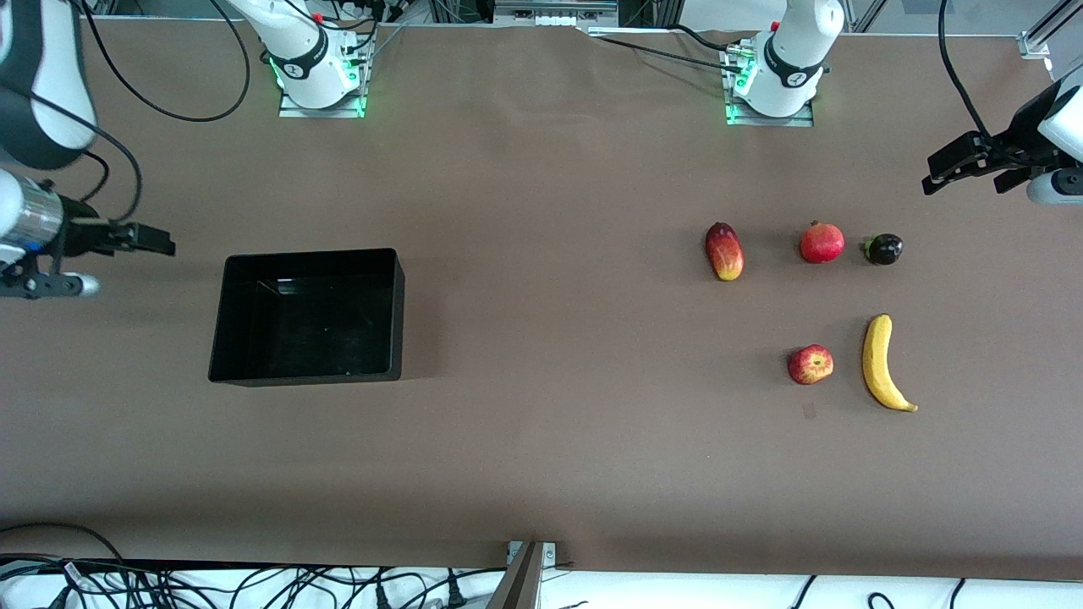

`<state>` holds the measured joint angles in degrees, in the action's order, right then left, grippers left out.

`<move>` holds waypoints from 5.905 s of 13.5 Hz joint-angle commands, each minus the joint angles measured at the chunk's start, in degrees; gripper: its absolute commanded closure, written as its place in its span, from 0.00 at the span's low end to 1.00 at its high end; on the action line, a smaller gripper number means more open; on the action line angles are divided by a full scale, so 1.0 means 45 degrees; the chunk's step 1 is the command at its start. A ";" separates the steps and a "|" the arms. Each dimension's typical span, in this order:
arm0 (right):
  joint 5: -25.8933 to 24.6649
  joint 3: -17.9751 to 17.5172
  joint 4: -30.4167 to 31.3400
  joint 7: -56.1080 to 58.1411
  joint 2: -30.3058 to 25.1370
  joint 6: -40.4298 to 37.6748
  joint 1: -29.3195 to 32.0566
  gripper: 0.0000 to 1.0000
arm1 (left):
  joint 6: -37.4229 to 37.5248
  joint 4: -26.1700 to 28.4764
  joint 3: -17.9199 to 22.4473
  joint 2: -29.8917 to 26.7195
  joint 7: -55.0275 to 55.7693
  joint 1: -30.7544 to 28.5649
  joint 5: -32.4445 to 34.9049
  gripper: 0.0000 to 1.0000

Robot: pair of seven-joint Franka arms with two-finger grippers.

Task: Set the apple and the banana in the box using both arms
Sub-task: 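Reach the right gripper to the black box rim and grasp it, then drag the black box with the right gripper toward the fruit, then release the box and retract the right gripper while the left gripper reaches the apple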

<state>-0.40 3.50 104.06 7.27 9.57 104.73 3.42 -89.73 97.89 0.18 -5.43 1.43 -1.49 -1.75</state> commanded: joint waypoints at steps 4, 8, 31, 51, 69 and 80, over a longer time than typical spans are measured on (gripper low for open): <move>-0.0204 0.0297 0.4195 0.0005 0.0196 0.6600 -0.0096 0.00 | 0.0096 0.0064 -0.0099 -0.0161 -0.0044 -0.0099 0.0019 0.00; -0.0145 0.0336 0.5119 -0.0209 0.1132 0.8908 -0.0096 0.00 | 0.0096 0.0064 -0.0099 -0.0161 -0.0044 -0.0099 0.0019 0.00; 0.0070 -0.2047 0.1161 -0.2544 0.1761 0.5407 -0.1339 1.00 | 0.0096 0.0083 -0.0080 -0.0161 -0.0063 -0.0099 0.0019 0.00; -0.0127 0.0277 -0.7186 -1.2319 0.9163 0.6431 -1.1502 1.00 | 0.0076 0.0630 -0.0080 -0.0259 0.0112 -0.0138 0.0019 0.00; -0.0009 0.0297 -0.7147 -1.0312 0.5671 0.1869 -0.9240 0.00 | -0.0606 0.0805 0.0253 -0.0240 0.0484 -0.0138 -0.1094 0.00; 0.0870 0.2772 -0.7088 -0.0897 0.2623 -0.4597 -0.5701 0.00 | -0.2636 0.0729 0.0194 0.2120 0.0230 0.0116 -0.0196 0.00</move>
<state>2.49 12.82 70.55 -1.43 24.60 87.50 -21.96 -99.51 102.07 1.29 0.92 3.03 -1.29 -4.07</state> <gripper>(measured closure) 0.000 0.000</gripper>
